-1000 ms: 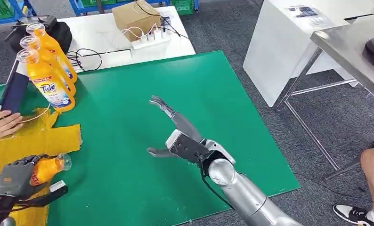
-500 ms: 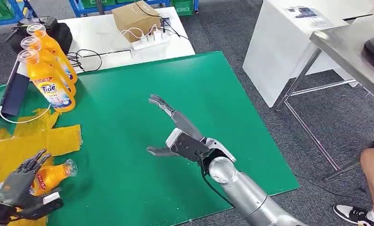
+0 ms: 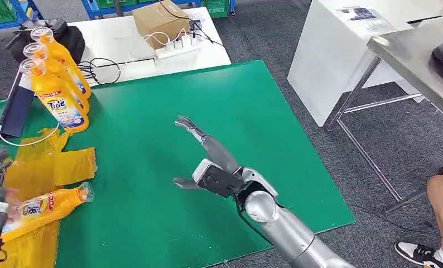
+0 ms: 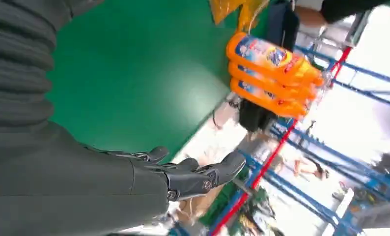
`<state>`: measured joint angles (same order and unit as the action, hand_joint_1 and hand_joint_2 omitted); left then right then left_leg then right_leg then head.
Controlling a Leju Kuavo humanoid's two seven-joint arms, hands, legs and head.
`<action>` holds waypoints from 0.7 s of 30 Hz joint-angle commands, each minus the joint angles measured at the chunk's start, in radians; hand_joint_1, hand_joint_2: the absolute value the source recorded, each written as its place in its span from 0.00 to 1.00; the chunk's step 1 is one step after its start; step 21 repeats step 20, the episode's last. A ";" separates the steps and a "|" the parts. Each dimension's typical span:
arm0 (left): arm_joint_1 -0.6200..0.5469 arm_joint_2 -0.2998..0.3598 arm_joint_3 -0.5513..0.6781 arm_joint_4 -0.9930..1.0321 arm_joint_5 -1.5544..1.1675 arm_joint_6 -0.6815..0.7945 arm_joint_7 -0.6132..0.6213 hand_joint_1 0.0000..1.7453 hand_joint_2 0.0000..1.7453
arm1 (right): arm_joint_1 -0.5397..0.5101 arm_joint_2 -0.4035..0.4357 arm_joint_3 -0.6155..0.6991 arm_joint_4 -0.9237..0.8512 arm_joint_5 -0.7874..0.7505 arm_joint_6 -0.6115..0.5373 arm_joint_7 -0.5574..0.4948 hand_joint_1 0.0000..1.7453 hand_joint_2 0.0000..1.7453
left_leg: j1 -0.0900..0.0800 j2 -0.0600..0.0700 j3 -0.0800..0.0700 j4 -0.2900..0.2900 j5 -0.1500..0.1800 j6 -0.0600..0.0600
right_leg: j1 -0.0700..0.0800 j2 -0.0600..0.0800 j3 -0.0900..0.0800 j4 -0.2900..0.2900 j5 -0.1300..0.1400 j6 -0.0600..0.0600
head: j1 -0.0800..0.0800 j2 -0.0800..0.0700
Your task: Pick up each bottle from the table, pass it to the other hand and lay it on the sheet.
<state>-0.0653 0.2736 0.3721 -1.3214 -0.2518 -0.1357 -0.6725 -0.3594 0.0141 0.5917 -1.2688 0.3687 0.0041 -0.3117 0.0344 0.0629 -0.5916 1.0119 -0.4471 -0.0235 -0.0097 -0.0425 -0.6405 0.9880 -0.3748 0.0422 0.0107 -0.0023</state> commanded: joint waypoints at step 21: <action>0.017 -0.361 -0.429 -0.402 -0.054 -0.108 0.068 0.00 0.00 | 0.113 0.160 -0.113 -0.166 0.017 0.004 -0.121 0.00 0.00 | -0.003 -0.007 -0.003 0.001 -0.003 0.003 | -0.002 -0.003 -0.002 0.000 -0.002 -0.001 | 0.000 0.000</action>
